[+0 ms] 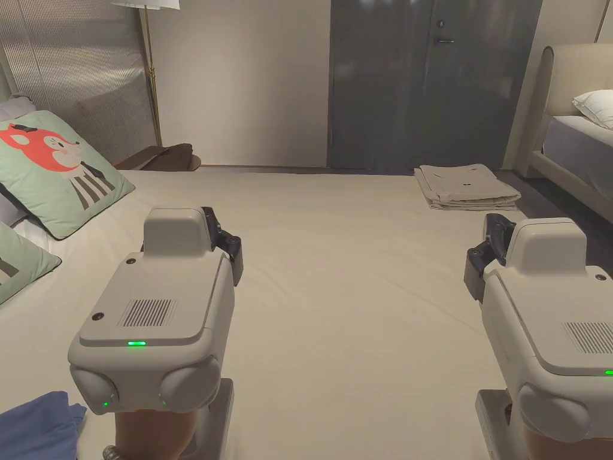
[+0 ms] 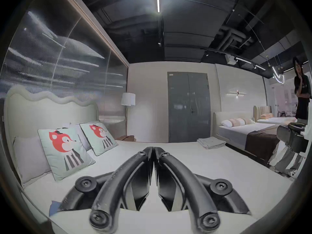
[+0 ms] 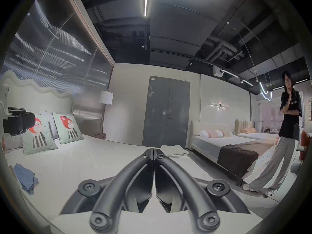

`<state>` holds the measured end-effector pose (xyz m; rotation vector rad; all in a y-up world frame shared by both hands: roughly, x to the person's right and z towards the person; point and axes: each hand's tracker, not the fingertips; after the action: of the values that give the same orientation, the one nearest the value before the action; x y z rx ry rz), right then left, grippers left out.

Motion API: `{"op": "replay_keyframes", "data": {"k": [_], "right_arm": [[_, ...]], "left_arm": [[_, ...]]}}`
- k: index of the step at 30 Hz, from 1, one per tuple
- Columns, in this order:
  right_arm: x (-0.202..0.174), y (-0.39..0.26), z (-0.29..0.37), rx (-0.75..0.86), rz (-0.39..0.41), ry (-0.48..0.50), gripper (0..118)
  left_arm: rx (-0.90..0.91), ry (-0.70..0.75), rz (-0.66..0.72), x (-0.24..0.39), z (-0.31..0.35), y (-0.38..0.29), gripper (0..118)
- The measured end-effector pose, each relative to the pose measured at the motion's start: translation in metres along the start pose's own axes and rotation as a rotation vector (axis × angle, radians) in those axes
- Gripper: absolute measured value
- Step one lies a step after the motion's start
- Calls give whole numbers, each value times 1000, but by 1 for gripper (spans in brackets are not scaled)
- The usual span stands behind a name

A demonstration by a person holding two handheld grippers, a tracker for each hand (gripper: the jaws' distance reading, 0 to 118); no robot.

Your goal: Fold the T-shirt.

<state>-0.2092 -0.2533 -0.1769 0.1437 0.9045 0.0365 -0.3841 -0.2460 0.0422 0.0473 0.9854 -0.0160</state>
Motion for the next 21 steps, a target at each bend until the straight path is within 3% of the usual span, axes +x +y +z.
{"op": "replay_keyframes", "data": {"k": [10, 11, 13, 14, 17, 19, 21], "right_arm": [[0, -2, -2, -6, -2, 0, 0], [-1, -2, -1, -3, 3, -3, 0], [-1, -2, 0, 2, 4, -4, 4], [-1, -2, 0, 7, 4, -3, 14], [1, -1, 1, 17, 5, 2, 66], [1, 0, 1, 16, -1, 12, 72], [1, 0, 1, 20, -2, 13, 84]], "left_arm": [[1, 10, -4, -1, 1, 2, 3], [2, 12, -5, -1, 1, 1, 9], [-7, 5, 3, -3, 0, 0, 45], [-10, 0, 8, -4, -1, -1, 60], [-10, -6, 11, -3, 1, -1, 66], [-4, -3, 7, -2, 2, -1, 83], [-6, -7, 8, -3, 2, 0, 111]]}}
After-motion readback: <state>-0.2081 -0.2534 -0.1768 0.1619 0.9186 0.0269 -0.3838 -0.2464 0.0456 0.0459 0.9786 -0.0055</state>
